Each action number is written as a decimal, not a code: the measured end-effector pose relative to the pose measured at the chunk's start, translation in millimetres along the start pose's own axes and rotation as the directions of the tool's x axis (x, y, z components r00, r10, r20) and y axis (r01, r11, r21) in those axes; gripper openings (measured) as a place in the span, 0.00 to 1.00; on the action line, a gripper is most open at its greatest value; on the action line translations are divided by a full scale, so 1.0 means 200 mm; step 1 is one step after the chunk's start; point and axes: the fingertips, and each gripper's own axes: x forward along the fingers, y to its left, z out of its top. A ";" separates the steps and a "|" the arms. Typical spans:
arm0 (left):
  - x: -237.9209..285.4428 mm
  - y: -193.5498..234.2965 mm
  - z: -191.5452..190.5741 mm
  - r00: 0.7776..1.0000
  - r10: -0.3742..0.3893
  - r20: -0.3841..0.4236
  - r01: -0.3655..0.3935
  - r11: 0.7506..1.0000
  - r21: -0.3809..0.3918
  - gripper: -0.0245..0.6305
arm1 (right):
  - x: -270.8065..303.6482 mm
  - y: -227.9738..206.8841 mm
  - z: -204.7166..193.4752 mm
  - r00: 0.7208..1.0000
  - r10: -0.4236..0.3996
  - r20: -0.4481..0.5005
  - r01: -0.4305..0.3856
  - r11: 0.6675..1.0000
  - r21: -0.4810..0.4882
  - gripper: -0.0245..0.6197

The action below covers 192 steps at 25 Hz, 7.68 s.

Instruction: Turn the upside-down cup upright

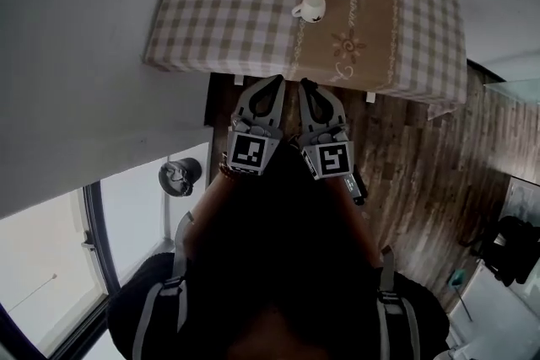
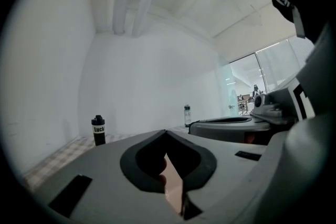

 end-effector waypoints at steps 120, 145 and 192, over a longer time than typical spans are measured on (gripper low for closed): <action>-0.20 -0.07 -0.06 0.709 -0.691 0.142 0.689 0.637 -0.346 0.14 | -0.22 0.10 -0.07 0.746 0.469 0.472 -0.664 0.469 0.582 0.15; -0.11 -0.01 -0.32 0.783 -0.621 0.038 0.584 0.712 -0.391 0.22 | -0.18 0.15 -0.09 0.824 0.466 0.323 -0.566 0.652 0.504 0.07; 0.00 0.08 -0.38 0.916 -0.400 -0.002 0.391 0.896 -0.211 0.09 | -0.08 0.26 -0.08 0.727 0.600 0.333 -0.616 0.356 0.703 0.10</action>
